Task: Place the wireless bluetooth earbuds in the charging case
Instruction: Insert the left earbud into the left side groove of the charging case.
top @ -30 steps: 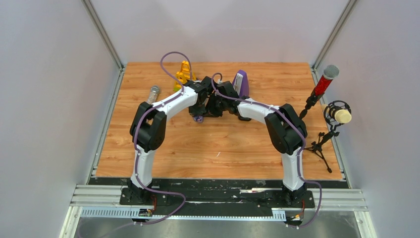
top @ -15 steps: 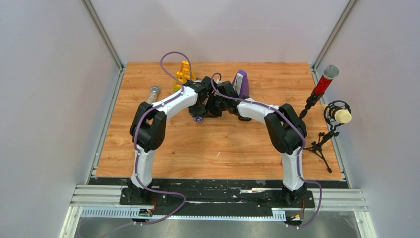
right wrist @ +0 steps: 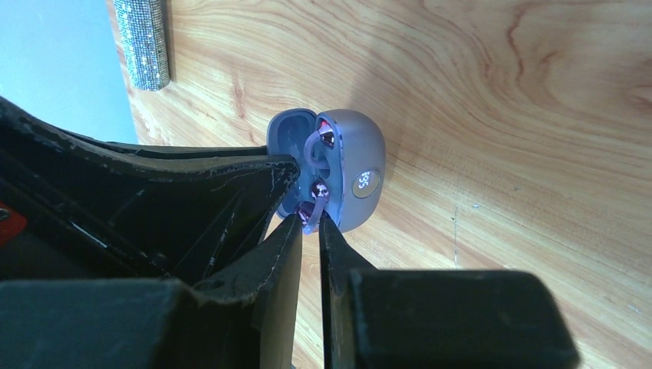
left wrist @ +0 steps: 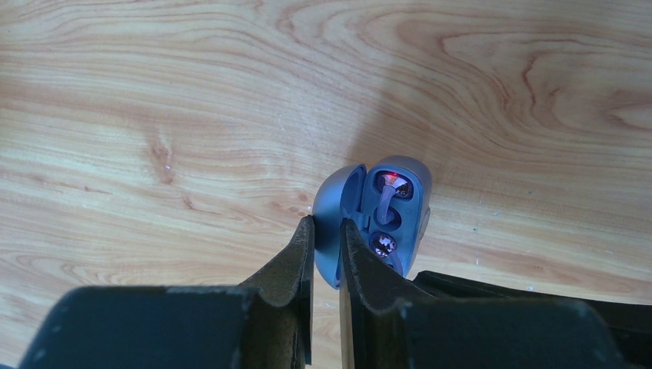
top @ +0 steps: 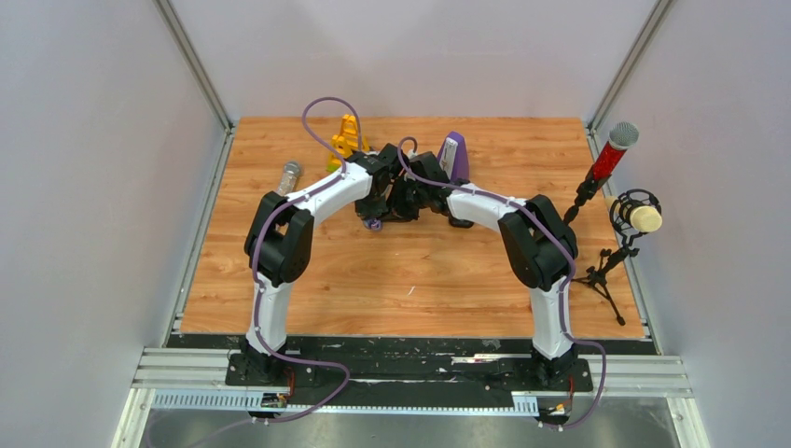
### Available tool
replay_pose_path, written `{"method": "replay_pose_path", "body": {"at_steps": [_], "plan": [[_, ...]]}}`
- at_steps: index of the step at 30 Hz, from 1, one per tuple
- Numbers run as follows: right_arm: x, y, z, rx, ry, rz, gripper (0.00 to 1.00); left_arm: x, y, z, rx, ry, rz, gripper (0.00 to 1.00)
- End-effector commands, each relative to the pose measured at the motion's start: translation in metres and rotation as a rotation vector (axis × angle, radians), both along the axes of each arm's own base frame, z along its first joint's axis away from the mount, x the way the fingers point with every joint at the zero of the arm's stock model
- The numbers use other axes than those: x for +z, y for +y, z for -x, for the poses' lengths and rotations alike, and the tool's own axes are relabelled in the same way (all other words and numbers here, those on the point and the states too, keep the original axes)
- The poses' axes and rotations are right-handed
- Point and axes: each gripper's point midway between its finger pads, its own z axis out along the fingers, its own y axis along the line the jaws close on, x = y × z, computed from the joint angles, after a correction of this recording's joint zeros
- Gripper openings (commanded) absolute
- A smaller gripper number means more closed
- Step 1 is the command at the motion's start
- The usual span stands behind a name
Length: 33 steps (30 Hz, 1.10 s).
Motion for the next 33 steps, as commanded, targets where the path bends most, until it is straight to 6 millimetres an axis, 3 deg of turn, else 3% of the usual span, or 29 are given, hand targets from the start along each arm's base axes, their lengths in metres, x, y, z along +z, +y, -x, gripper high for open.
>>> {"method": "replay_pose_path", "body": {"at_steps": [1,17,25,33], "plan": [[0.012,0.006,-0.001,0.0,-0.005,-0.009,0.16,0.018,-0.016,-0.01,-0.017,-0.068,0.013,0.0],[0.0,0.014,0.005,0.008,0.064,-0.048,0.18,0.022,-0.016,-0.01,-0.026,-0.081,0.004,0.0],[0.01,0.006,-0.004,-0.006,0.038,-0.057,0.02,0.024,-0.016,-0.011,-0.027,-0.087,0.003,0.0],[0.018,-0.002,-0.007,-0.027,0.024,-0.075,0.0,0.028,-0.016,-0.012,-0.03,-0.097,0.005,0.0]]}}
